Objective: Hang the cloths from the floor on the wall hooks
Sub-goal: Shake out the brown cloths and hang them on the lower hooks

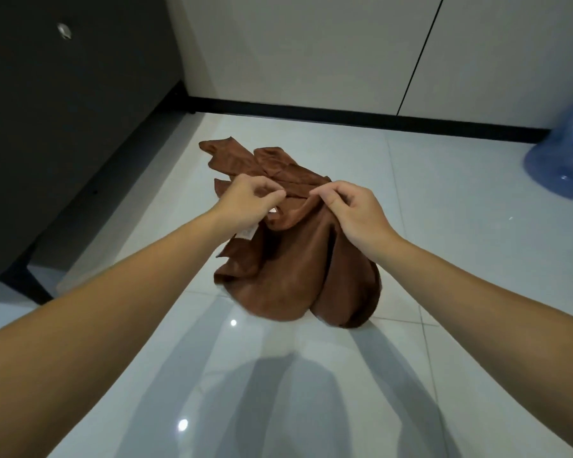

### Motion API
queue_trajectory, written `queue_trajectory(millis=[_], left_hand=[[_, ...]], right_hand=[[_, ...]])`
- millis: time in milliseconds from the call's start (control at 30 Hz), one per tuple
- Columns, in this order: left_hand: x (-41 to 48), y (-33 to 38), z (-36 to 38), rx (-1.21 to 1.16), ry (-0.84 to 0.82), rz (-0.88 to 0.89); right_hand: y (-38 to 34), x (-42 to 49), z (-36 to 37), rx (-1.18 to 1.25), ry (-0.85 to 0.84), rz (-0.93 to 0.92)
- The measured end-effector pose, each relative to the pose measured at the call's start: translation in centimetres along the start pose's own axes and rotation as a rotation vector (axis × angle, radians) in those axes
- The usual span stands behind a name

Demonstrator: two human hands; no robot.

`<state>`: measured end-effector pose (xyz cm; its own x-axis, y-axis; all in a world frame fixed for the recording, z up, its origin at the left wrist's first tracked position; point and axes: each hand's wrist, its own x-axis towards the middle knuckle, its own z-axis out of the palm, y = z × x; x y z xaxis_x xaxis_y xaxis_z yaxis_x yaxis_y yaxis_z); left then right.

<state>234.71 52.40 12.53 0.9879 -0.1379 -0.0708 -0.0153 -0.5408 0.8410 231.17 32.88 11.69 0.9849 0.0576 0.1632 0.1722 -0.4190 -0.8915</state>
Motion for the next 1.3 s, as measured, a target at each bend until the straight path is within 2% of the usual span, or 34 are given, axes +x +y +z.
queue_trajectory(millis=[167,333,400,500,567,800,867,967,1100,1167,1300], left_hand=[[-1.1,1.3,1.1,-0.097,-0.254,0.125],[-1.6,0.8,2.0,-0.081,-0.364,0.159],[-1.7,0.8,2.5,-0.059,-0.31,0.163],[-1.8,0.9,3.4,-0.051,-0.081,0.129],[-1.9,1.0,3.9,-0.099,-0.017,0.072],[-2.8,2.5,5.1,-0.195,0.122,0.113],[-2.8,2.8,5.0,-0.222,0.116,0.121],[-3.0,3.2,5.1,-0.217,0.083,0.141],[-2.8,3.3,5.5,-0.159,0.146,0.124],[-2.5,3.3,5.4,-0.161,0.162,0.078],[-2.0,3.5,4.5,-0.278,0.095,-0.057]], right_hand=[[-0.3,0.2,-0.5,0.035,-0.01,-0.001],[-0.4,0.2,-0.8,0.024,-0.032,-0.003],[-0.4,0.2,-0.9,0.025,-0.027,0.017],[-0.4,0.6,-1.1,0.02,0.001,0.072],[-0.2,1.0,-1.2,0.025,0.02,0.137],[-1.1,1.7,-1.5,0.349,0.07,0.27],[-1.4,1.9,-1.5,0.422,0.07,0.29],[-2.0,1.9,-1.5,0.529,0.057,0.292],[-2.4,1.6,-1.3,0.636,0.003,0.267],[-2.5,1.8,-1.3,0.568,-0.015,0.224],[-2.2,2.0,-1.6,0.159,0.035,0.143]])
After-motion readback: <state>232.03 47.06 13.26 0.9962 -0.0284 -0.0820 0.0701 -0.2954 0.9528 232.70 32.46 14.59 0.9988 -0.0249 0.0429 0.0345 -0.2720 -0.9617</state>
